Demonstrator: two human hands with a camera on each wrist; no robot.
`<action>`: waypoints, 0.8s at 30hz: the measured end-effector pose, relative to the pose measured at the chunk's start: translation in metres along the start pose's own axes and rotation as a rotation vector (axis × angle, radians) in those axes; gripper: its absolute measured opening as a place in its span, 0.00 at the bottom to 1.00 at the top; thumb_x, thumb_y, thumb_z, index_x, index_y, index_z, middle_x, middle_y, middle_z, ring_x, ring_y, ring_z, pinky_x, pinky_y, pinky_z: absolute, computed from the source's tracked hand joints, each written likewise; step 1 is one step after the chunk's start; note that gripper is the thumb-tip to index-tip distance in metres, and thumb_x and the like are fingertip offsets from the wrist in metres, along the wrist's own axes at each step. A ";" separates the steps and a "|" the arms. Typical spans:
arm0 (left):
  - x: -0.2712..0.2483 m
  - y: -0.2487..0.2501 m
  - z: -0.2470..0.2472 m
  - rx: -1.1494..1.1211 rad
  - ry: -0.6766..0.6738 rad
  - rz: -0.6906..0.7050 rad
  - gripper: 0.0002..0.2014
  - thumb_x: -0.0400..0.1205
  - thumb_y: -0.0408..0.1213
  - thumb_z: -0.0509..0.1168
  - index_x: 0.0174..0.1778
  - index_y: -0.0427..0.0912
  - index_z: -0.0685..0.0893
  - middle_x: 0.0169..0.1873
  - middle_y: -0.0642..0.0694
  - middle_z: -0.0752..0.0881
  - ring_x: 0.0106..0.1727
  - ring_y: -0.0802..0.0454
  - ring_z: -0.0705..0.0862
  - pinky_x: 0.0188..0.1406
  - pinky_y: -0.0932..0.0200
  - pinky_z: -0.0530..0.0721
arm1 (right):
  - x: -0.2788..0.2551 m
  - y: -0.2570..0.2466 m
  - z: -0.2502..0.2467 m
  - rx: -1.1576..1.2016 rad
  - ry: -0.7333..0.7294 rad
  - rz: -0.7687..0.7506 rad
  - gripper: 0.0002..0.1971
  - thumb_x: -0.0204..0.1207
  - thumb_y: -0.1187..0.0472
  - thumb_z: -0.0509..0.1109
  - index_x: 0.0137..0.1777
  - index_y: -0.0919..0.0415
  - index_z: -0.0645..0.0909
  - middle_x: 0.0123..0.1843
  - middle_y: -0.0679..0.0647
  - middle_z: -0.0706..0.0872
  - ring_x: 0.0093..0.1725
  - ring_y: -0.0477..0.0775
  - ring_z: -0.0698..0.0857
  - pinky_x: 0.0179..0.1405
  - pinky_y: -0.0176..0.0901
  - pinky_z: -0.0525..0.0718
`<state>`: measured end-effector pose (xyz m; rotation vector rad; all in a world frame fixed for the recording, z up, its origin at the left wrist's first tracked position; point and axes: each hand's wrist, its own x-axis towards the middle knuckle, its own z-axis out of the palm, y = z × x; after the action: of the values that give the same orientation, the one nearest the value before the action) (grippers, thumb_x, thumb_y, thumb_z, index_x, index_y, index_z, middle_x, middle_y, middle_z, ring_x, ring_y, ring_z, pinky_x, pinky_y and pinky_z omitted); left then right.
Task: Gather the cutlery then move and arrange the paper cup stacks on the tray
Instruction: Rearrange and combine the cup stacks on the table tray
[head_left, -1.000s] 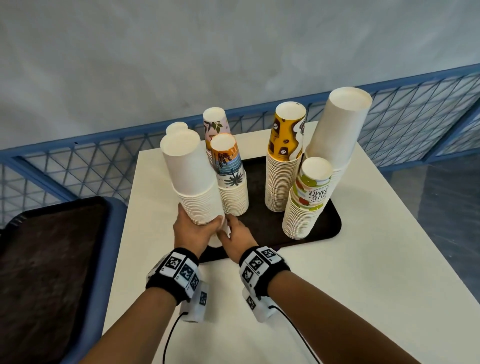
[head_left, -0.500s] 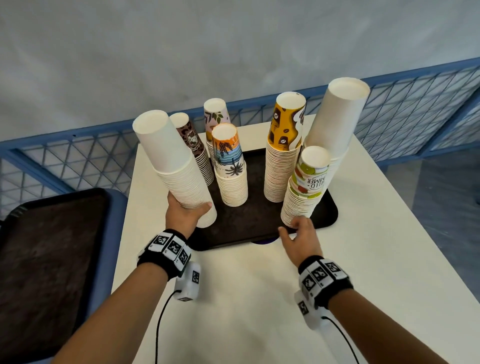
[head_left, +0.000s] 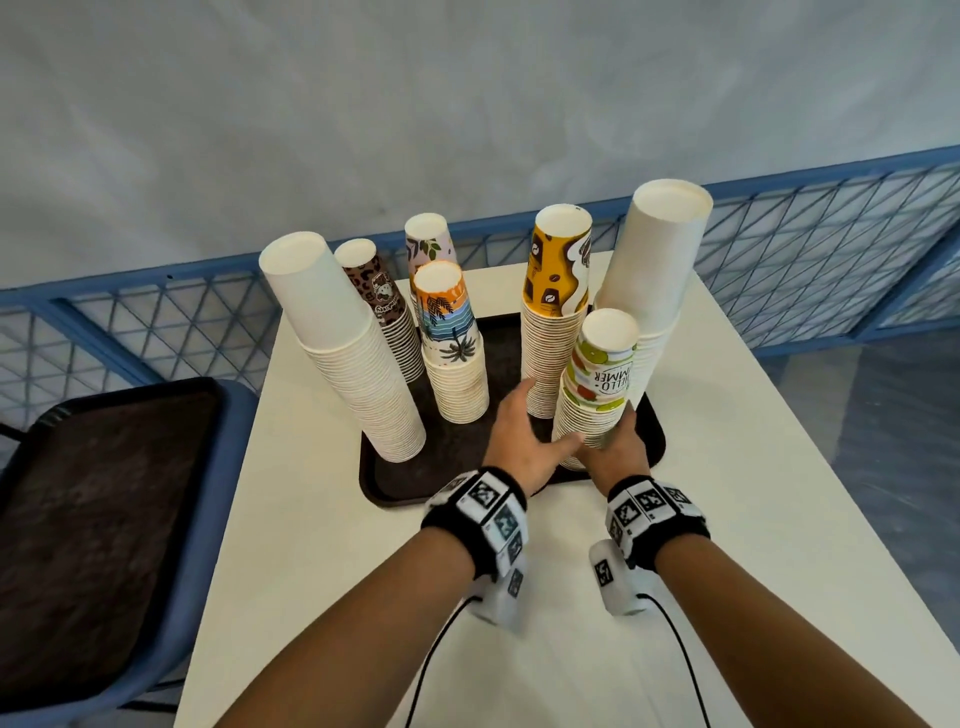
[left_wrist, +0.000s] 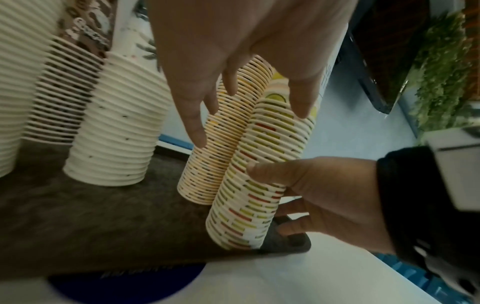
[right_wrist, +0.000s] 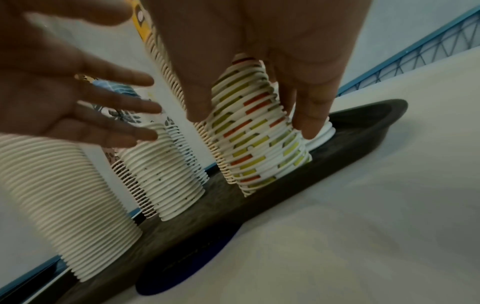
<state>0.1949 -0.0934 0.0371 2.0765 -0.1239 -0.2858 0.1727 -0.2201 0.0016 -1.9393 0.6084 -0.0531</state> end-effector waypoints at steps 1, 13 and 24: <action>0.005 0.008 0.003 -0.001 0.002 0.018 0.47 0.68 0.45 0.77 0.79 0.45 0.58 0.77 0.45 0.67 0.78 0.50 0.66 0.78 0.54 0.65 | 0.000 -0.002 -0.001 0.005 -0.007 0.006 0.45 0.64 0.60 0.79 0.78 0.59 0.57 0.72 0.61 0.77 0.70 0.63 0.76 0.65 0.47 0.74; -0.005 -0.020 -0.034 -0.129 0.251 -0.047 0.38 0.64 0.36 0.80 0.70 0.46 0.72 0.63 0.47 0.83 0.64 0.51 0.81 0.63 0.59 0.77 | -0.015 -0.027 0.062 -0.057 -0.271 -0.099 0.41 0.64 0.59 0.77 0.76 0.59 0.62 0.69 0.62 0.78 0.68 0.61 0.78 0.67 0.52 0.78; -0.010 -0.053 -0.080 -0.109 0.307 -0.068 0.38 0.65 0.38 0.79 0.70 0.44 0.71 0.63 0.46 0.83 0.64 0.50 0.81 0.66 0.55 0.77 | -0.032 -0.038 0.096 -0.167 -0.391 -0.191 0.41 0.67 0.60 0.76 0.78 0.61 0.59 0.74 0.60 0.68 0.74 0.59 0.71 0.73 0.46 0.69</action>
<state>0.2035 0.0026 0.0312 1.9925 0.1451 -0.0113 0.1887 -0.1134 -0.0006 -2.0899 0.1717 0.2591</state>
